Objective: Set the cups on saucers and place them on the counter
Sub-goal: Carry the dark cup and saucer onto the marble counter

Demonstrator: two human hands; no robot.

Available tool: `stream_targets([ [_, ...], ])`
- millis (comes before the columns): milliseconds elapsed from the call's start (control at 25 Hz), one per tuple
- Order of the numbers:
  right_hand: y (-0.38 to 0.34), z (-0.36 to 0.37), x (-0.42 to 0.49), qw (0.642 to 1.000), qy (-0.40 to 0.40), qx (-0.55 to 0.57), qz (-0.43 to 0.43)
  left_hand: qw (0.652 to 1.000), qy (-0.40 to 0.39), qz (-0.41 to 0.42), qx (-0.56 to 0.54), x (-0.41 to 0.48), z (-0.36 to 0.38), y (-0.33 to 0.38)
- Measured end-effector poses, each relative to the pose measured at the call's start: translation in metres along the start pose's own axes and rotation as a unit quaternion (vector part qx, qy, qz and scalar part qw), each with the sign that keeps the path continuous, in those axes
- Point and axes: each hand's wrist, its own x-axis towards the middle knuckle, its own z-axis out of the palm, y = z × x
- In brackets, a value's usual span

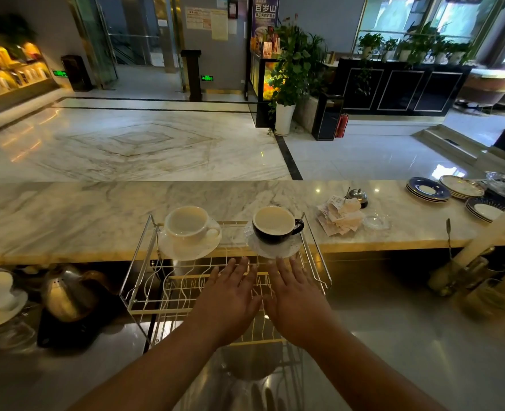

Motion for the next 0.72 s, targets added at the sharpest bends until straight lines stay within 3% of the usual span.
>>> stream_targets([
  [440, -0.068, 0.045, -0.081, 0.995, 0.039, 0.003, -0.092, 0.996, 0.085, 0.01, -0.004, -0.127, 0.032, -0.034],
  [720, -0.109, 0.109, -0.13, 0.991, -0.046, 0.033, -0.119, 0.996, 0.011, -0.089, -0.012, -0.224, 0.103, -0.073],
])
